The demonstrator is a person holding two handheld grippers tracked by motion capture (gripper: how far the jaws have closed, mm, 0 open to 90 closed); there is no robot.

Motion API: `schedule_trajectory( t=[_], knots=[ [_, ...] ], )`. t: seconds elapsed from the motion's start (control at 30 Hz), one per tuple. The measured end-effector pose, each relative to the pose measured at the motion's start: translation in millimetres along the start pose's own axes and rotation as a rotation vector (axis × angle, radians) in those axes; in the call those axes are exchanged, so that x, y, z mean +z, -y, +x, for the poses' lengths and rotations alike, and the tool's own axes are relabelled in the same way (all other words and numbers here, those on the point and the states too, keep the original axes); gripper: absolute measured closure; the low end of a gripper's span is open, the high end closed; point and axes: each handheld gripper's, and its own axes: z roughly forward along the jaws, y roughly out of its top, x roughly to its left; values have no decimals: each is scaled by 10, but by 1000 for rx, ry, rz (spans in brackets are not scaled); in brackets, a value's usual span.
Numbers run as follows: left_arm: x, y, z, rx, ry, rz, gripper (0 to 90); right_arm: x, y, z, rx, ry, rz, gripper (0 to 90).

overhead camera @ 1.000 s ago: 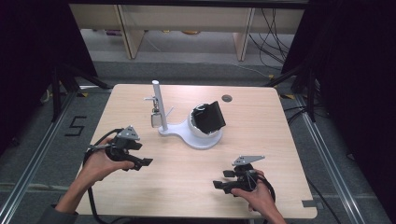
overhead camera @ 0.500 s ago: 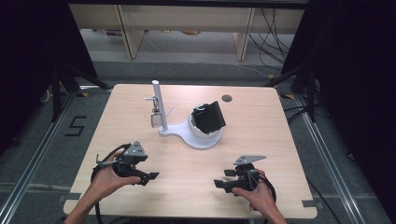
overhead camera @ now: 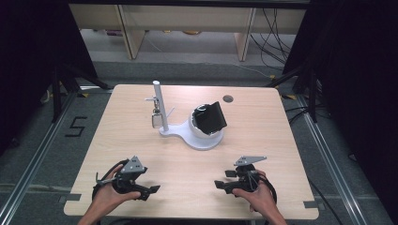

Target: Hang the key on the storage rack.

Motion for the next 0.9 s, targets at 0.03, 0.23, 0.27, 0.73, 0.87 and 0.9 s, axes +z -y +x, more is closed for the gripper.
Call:
schedule_trajectory(
  t=[0.03, 0.23, 0.27, 0.73, 0.87, 0.9],
  knots=[
    [9, 52, -29, 14, 6, 27, 164, -2, -1, -6, -6, 4, -2, 327],
    [25, 151, -138, 38, 5, 44, 164, 6, -8, -19, -27, 2, -11, 327],
    [35, 188, -174, 51, 5, 50, 164, 5, -8, -18, -27, 6, -10, 327],
    [63, 441, -377, 59, -6, 69, 164, -26, 1, 9, -3, 34, -25, 325],
    [39, 501, -458, 70, -4, 65, 163, -61, 32, 14, -28, 38, -44, 316],
    [39, 501, -458, 70, -4, 65, 163, -61, 32, 14, -28, 38, -44, 316]
  ],
)
